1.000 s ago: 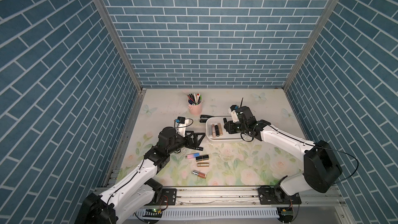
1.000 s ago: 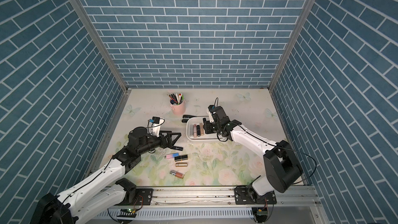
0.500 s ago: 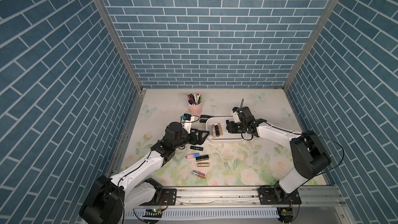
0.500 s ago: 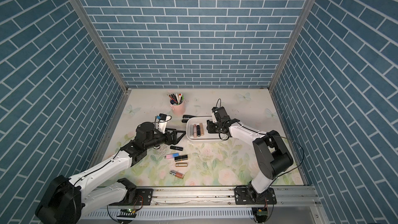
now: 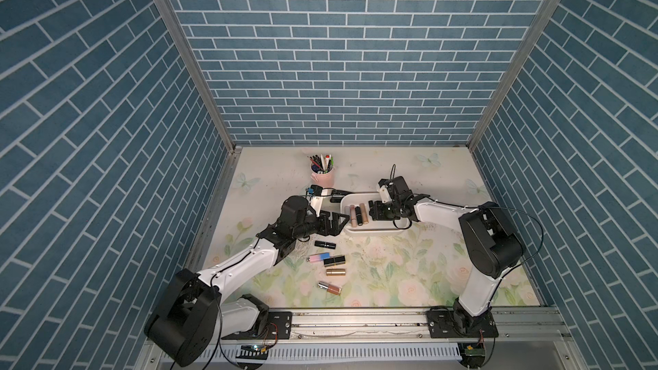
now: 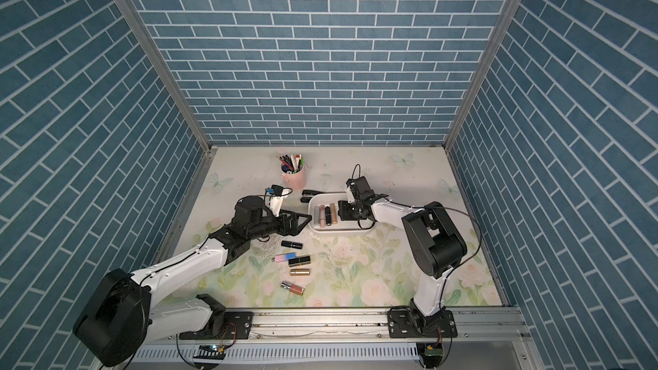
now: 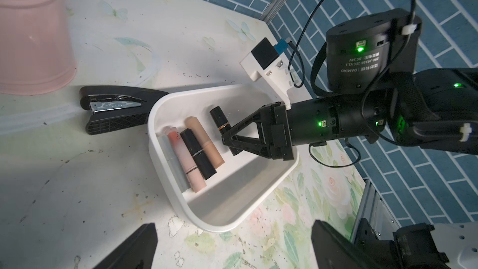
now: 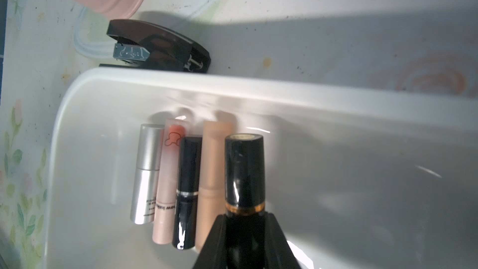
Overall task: Put the lipstick into the storage box
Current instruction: Place the lipstick in the storage box.
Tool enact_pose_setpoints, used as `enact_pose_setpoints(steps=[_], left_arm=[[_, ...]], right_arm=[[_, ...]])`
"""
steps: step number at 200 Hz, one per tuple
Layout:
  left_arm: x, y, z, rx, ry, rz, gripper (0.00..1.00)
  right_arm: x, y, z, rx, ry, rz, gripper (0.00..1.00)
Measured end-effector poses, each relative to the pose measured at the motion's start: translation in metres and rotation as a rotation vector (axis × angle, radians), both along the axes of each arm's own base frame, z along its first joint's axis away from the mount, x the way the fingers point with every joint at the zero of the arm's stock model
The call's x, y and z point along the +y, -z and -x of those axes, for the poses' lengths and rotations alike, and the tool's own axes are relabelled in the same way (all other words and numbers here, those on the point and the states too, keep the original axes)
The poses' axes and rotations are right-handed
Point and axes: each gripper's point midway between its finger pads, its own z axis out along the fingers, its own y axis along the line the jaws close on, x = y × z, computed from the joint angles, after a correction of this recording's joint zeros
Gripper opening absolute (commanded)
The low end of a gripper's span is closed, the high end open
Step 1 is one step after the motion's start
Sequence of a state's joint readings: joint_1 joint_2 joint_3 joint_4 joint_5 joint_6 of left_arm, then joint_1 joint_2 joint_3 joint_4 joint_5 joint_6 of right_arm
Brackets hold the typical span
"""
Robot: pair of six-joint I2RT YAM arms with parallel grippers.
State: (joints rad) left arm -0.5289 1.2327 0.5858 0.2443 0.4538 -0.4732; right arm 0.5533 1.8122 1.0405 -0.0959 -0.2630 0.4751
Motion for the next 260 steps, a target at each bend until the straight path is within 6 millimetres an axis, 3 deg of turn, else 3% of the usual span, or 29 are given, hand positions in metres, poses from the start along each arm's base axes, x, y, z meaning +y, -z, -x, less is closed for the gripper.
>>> enact_pose_setpoints(steps=[70,116,164,189,224,244,260], left_arm=[[-0.008,0.004,-0.009,0.009,0.022,-0.016,1.0],[-0.008,0.004,-0.009,0.009,0.024,-0.021,1.0],[-0.005,-0.002,-0.008,0.006,0.017,-0.037,0.99],[-0.001,-0.015,-0.007,-0.018,0.003,-0.034,1.0],[0.009,-0.037,-0.003,-0.062,-0.039,-0.03,1.0],[0.019,-0.044,-0.003,-0.075,-0.088,-0.042,0.99],[0.028,-0.043,-0.003,-0.072,-0.13,-0.048,1.0]], right_arm=[[0.007,0.011,-0.007,0.025,-0.01,-0.012,0.29],[0.007,0.01,-0.009,0.024,-0.009,-0.018,0.37],[0.007,0.005,-0.009,0.021,-0.006,-0.02,0.38],[0.007,-0.019,-0.011,-0.021,-0.005,-0.043,0.38],[0.013,-0.079,-0.005,-0.135,-0.028,-0.11,0.39],[0.026,-0.106,0.01,-0.188,-0.078,-0.143,0.39],[0.043,-0.111,0.029,-0.197,-0.149,-0.136,0.39]])
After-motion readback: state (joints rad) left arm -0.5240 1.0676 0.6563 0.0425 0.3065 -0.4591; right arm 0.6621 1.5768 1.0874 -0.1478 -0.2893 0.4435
